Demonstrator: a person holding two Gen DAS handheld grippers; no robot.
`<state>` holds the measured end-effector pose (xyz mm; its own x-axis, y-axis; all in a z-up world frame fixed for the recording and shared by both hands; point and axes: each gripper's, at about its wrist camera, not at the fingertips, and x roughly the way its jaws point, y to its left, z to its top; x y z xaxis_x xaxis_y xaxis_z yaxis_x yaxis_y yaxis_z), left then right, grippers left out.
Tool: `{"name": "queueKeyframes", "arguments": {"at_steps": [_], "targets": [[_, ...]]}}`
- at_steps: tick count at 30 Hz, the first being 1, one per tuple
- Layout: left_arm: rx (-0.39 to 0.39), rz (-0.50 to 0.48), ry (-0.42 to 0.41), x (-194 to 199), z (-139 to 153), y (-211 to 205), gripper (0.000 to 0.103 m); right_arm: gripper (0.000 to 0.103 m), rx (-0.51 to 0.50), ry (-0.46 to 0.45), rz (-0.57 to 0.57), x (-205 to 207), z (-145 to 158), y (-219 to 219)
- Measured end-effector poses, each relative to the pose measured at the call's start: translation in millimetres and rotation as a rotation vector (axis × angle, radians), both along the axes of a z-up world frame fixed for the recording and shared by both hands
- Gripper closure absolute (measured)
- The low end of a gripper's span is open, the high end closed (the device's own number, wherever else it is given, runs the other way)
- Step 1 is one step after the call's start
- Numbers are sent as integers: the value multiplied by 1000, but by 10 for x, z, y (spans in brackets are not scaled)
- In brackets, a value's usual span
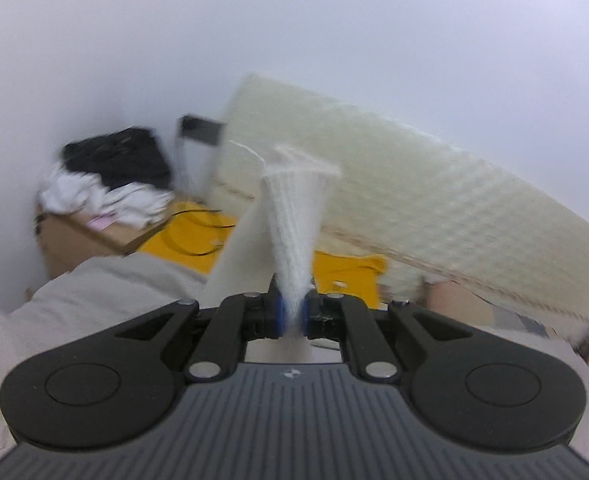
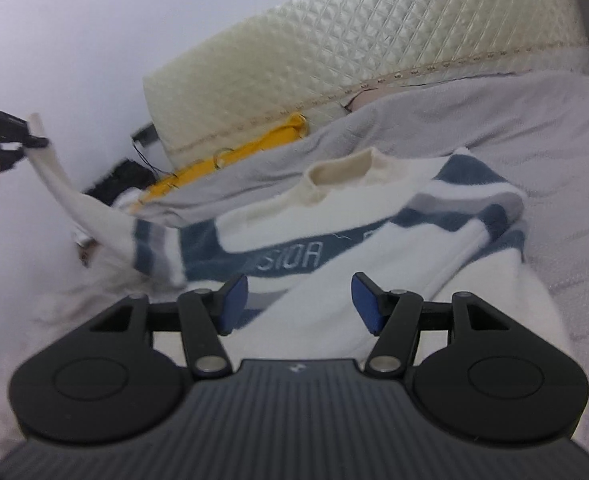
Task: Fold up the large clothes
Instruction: 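Lay the sleeve across the sweater body with the left gripper, open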
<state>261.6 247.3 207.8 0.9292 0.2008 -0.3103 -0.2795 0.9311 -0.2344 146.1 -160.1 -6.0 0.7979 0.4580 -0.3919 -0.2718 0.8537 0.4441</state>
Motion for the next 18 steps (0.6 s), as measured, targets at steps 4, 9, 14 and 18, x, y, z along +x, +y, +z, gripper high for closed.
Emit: {"name": "queueKeyframes", "arguments": {"at_steps": [4,9,14,18], "targets": [[43,-101,-7,-13,52,-841,94,42,52,26,11,-46,94,-199],[56,-230,-19,-44,-119,-1911,94,41,59,-2,-16,-187,132,-443],[56,-358,-14,-58,-494,-2902,94,41,69,-27,-72,-263,176,-750],[21,-436,41,-1,-980,-3554,93,41,93,-45,-144,-282,211,-1041]]}}
